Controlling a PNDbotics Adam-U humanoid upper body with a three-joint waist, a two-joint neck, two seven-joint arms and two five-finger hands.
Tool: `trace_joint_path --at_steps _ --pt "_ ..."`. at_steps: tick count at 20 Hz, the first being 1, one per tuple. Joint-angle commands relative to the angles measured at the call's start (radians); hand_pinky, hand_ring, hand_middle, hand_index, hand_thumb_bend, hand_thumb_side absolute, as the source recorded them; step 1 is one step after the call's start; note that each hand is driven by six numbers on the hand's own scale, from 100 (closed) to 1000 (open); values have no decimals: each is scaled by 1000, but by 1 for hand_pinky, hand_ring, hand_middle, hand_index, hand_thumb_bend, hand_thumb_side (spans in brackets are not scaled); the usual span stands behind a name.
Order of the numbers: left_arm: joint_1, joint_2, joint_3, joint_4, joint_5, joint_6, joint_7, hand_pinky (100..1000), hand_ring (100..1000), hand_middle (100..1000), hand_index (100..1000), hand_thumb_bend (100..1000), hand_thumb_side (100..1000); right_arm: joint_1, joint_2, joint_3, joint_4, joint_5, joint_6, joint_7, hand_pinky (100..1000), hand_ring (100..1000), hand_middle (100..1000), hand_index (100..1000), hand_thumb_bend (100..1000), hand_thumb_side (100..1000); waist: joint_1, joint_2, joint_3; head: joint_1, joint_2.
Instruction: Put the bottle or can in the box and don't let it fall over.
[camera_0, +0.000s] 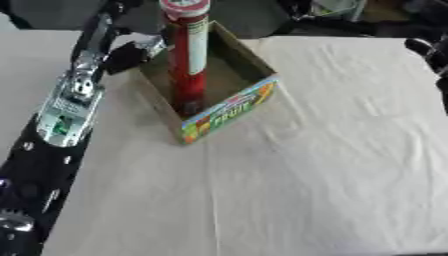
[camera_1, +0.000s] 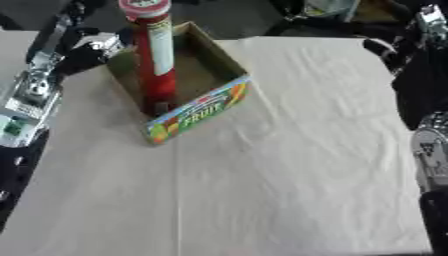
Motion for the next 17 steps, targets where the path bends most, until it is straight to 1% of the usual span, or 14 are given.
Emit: trace_joint_path --at_steps 1,3,4,6,10,11,14,16,17 --pt "8 56 -5 -77 26 12 -4 865 1000 1000 881 566 456 -2 -36 -13 -22 -8 -1 -1 847 769 895 939 100 669 2 -27 4 -11 9" --pt "32 80 -4 -111 40 19 -3 861 1000 997 879 535 465 -1 -38 -13 -22 -9 -1 -2 847 769 895 939 100 668 3 -30 8 -16 12" --pt "44 92 -2 -130 50 24 -3 861 1000 997 879 535 465 -1 -39 -13 -22 -10 -1 -2 847 769 895 939 100 668 4 -31 10 -18 13" --pt "78 124 11 -171 79 37 4 857 1000 988 872 508 474 2 -40 -14 -22 -10 -1 -3 847 769 895 939 100 668 6 -34 16 -23 16" --pt "151 183 41 -253 135 67 35 841 1000 988 867 469 487 5 -44 -16 -22 -11 -3 -4 848 769 895 939 100 666 7 -39 23 -30 19" --pt "167 197 48 -269 130 78 43 824 1000 991 866 457 495 5 -45 -16 -22 -12 -3 -3 848 769 895 939 100 666 7 -39 24 -31 18" --pt "222 232 82 -324 177 91 76 808 1000 989 862 433 509 6 -48 -16 -22 -12 -5 -2 848 769 895 939 100 665 6 -41 27 -35 19" --pt "259 263 101 -359 207 97 97 798 1000 986 860 405 536 8 -50 -16 -22 -11 -7 0 848 769 896 939 100 665 5 -40 29 -38 17" --pt "279 277 112 -374 222 100 109 796 1000 991 863 376 566 9 -51 -16 -22 -11 -8 1 848 769 896 939 100 666 5 -40 31 -40 17"
